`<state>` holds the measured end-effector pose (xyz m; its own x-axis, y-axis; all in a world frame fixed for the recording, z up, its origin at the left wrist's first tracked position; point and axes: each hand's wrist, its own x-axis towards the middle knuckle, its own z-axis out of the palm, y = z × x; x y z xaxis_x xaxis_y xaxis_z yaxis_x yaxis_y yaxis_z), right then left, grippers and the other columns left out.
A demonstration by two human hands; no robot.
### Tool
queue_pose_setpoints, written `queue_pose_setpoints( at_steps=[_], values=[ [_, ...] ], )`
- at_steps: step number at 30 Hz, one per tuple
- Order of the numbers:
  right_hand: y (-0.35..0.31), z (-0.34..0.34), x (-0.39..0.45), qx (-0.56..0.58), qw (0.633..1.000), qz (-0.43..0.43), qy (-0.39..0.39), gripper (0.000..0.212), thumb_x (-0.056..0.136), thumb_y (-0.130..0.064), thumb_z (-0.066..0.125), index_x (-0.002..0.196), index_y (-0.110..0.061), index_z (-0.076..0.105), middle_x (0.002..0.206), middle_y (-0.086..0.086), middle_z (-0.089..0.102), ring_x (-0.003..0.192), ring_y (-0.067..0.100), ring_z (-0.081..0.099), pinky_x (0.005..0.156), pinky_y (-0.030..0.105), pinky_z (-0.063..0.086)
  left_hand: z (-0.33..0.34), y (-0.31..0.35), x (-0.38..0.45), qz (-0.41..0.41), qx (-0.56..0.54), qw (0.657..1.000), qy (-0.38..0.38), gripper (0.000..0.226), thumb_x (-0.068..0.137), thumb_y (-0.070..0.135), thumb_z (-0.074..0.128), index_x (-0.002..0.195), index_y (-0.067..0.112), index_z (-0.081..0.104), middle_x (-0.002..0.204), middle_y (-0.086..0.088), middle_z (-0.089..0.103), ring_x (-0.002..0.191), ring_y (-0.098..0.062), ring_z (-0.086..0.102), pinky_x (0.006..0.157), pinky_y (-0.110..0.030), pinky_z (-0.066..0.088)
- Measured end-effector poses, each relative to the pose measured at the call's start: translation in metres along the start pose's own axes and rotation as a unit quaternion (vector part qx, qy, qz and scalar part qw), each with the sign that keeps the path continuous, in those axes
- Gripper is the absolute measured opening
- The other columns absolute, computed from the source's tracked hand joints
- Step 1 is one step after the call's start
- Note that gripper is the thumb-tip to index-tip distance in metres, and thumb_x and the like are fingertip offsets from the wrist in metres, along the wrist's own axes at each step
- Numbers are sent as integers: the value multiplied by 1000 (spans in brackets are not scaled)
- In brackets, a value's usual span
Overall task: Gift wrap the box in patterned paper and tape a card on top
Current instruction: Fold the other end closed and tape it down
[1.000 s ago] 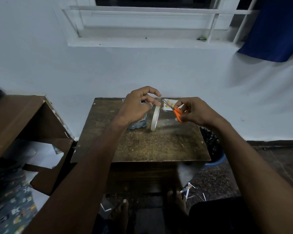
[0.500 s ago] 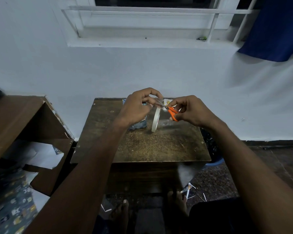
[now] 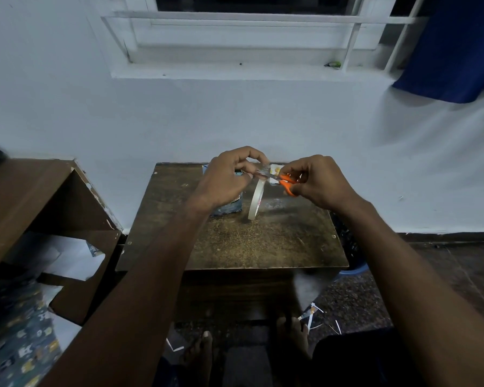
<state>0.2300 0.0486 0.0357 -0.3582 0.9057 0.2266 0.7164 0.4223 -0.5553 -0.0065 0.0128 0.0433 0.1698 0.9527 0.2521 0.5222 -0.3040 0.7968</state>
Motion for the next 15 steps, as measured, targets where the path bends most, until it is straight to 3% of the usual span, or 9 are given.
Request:
queue_pose_setpoints(
  at_steps=[5,11,15],
  values=[
    [-1,1,0,-29,1000,-11,-2,30,78,-7,84,99,-28,83,84,-9,76,76,5,65,72,38,57,-1,-5,4,-3,7,1000,-5,49,94,-4,63,127,32,68,92,15,81,102,5,70,112,-43,48],
    [1,0,1,-12,1000,-13,-15,32,76,-11,88,103,-29,83,84,-15,73,70,-3,64,70,24,49,0,-8,4,-5,-4,1000,-13,58,94,-4,62,139,32,60,91,16,80,106,3,70,108,-38,49],
    [-1,0,0,-4,999,-1,-38,52,62,-13,94,109,-31,80,104,-18,73,72,5,65,72,26,52,0,-7,5,-1,-9,1000,-15,66,91,-7,59,144,31,56,91,15,80,103,2,70,98,-28,50]
  ],
)
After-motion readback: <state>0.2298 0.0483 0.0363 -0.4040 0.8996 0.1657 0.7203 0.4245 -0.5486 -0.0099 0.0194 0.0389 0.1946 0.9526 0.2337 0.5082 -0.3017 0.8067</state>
